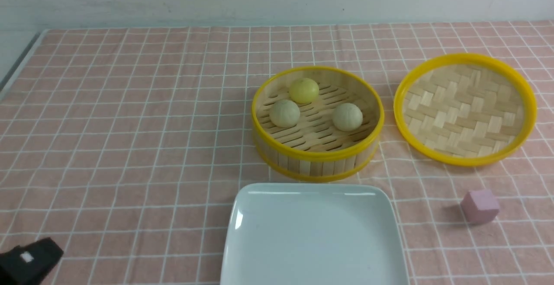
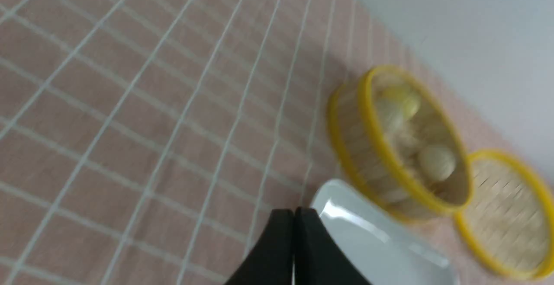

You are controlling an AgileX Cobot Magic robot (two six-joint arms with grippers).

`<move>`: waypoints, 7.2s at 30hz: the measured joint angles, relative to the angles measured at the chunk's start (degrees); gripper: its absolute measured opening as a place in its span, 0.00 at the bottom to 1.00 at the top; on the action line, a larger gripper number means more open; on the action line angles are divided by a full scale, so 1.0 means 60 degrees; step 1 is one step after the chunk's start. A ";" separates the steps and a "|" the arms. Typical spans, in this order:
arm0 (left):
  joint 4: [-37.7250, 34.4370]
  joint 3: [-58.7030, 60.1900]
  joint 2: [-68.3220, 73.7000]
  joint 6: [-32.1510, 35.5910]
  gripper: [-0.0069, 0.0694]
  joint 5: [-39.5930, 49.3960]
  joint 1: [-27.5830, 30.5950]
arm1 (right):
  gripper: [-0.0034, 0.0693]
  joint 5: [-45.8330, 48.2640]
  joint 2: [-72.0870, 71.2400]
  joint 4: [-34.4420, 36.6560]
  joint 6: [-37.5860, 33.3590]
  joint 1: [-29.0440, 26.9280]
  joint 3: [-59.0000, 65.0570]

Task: Put the steamed buns into the plate on the pink tablecloth.
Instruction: 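Reach toward a bun in the bamboo steamer with the right gripper, then move the steamed bun from the bamboo steamer onto the white plate with the right gripper, then reach into the bamboo steamer and grasp a bun with the left gripper, then carry the bun from the bamboo steamer to the plate with the left gripper, then reach into the bamboo steamer and grasp a bun with the left gripper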

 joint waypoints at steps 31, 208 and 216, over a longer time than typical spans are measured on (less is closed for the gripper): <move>-0.0368 -0.1243 0.4755 0.1740 0.13 0.0837 0.0000 | 0.52 0.0166 1.4276 0.0013 -0.4045 0.2296 -0.9945; 0.4490 -1.8100 1.9786 -0.2021 0.57 0.1356 -0.5530 | 0.15 0.3198 0.2839 -0.2679 -0.2351 -0.0482 -0.2467; 0.4602 -1.8164 2.0334 -0.2126 0.29 0.0883 -0.5530 | 0.17 0.3198 0.2839 -0.2351 -0.2351 -0.0482 -0.2467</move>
